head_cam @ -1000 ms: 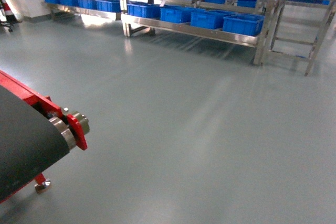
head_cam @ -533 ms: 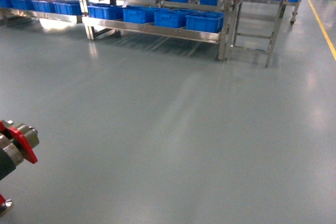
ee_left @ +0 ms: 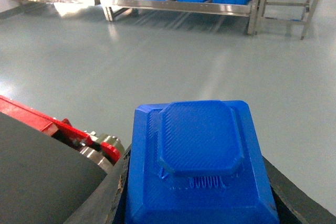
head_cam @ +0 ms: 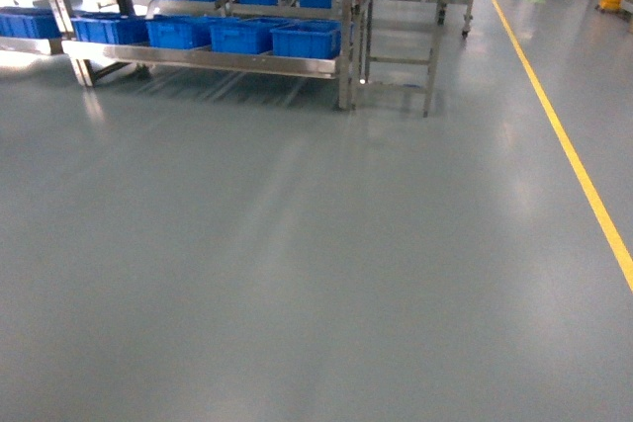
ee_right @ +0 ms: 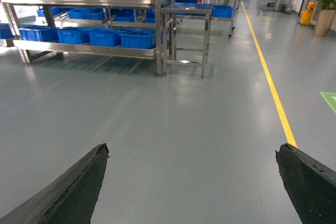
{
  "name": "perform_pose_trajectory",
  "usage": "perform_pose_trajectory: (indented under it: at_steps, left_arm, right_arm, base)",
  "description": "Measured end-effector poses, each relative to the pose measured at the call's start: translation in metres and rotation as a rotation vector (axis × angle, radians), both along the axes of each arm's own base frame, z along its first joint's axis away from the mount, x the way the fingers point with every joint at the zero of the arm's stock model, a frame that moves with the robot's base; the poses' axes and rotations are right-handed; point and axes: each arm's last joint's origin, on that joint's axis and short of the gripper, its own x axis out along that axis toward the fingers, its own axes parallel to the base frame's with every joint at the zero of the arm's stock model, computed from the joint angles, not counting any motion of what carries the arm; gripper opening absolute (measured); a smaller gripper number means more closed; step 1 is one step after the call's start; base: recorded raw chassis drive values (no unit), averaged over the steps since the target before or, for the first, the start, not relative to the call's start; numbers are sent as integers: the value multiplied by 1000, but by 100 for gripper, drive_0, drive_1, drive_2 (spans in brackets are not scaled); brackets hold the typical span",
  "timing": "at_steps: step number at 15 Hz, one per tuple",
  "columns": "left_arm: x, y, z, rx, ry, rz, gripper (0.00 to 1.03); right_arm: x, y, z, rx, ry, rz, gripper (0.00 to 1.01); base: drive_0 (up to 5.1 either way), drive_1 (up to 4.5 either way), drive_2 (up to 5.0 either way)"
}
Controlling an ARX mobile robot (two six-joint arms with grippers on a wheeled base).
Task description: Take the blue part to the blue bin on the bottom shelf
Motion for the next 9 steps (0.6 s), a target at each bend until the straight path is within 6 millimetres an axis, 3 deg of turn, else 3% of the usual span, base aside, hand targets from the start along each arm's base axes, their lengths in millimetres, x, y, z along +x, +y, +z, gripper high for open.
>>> perform_pose_trajectory:
  at_steps: [9]
  left_arm:
    - [0,0,0,0,3,-7,44]
  right_arm:
    - [0,0,0,0,0,-2,98]
  base:
    - [-160,-160,-160]
